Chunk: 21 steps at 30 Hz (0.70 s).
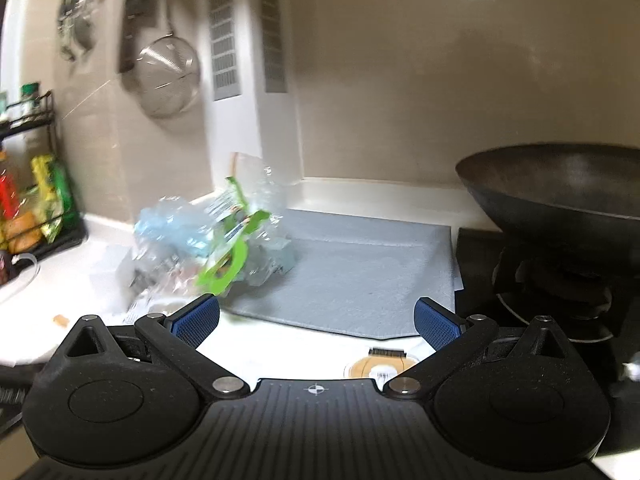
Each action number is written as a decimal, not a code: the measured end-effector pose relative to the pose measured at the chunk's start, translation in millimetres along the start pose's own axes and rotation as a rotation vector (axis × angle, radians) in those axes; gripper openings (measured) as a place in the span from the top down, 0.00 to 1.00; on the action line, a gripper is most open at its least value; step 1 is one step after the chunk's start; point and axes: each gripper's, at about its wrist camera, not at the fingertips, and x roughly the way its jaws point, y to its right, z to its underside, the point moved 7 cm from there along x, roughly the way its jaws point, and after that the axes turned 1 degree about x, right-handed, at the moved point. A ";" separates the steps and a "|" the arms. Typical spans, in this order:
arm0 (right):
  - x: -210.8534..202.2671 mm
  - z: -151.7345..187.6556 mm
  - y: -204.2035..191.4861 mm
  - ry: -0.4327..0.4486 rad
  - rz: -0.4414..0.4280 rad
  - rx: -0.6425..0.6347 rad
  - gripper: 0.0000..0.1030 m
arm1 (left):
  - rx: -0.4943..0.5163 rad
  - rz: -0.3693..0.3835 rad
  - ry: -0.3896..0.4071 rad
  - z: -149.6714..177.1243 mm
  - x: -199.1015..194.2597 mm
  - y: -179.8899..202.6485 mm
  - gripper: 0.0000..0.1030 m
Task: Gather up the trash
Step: 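Move both tools toward the trash pile on the counter, then approach the trash pile with both tools, aiming at the plastic items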
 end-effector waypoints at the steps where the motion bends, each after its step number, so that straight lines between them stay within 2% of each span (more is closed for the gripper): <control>1: 0.6 0.7 -0.4 -0.005 -0.007 -0.010 0.00 | -0.006 -0.008 0.012 -0.5 -2.6 -0.8 0.00; 4: -15.6 3.4 -4.9 -0.015 -0.026 -0.034 0.00 | -0.019 -0.012 0.042 -1.6 -10.5 -3.6 0.00; 11: -33.4 4.3 -15.2 -0.002 -0.019 -0.065 0.00 | 0.010 0.028 0.002 6.0 -23.1 -5.8 0.00; 21: -46.0 -3.4 -25.8 0.027 -0.036 -0.103 0.00 | 0.020 -0.001 0.023 7.1 -33.5 -12.3 0.00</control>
